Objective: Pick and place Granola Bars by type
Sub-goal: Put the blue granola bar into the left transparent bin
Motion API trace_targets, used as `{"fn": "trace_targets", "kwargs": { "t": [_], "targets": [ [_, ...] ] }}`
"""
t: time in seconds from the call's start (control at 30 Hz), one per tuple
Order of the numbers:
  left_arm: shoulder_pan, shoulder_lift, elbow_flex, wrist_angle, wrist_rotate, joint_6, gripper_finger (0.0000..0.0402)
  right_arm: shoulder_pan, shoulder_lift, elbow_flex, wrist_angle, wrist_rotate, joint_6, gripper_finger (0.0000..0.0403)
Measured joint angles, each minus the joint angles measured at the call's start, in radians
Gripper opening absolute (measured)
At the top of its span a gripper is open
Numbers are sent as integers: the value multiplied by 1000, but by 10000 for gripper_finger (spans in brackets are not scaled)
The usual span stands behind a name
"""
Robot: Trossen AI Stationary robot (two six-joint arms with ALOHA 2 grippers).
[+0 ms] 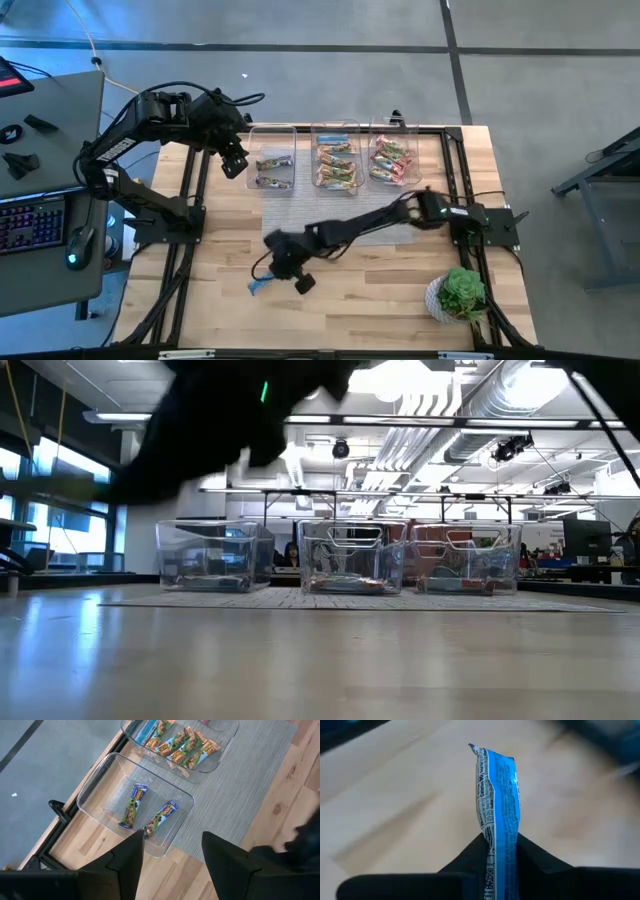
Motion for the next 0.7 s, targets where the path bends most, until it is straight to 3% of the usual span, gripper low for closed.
{"fn": "trace_targets", "kwargs": {
  "t": [0.07, 0.17, 0.23, 0.3, 0.53, 0.7],
  "targets": [
    [0, 0, 0, 0, 0, 0, 193, -14, -81, 1, -36, 112, -100, 65],
    [0, 0, 0, 0, 0, 0, 193, -55, -175, 8, -35, 369, -252, 66],
    [0, 0, 0, 0, 0, 0, 193, -102, -206, 7, -22, 466, -280, 64],
    [0, 0, 0, 0, -1, 0, 193, -173, -228, 3, -20, 465, -245, 61],
    [0, 0, 0, 0, -3, 0, 193, -441, -210, 4, -23, 296, 86, 58],
    [0, 0, 0, 0, -5, 0, 193, -508, -177, 4, 4, 261, 158, 58]
  ]
}}
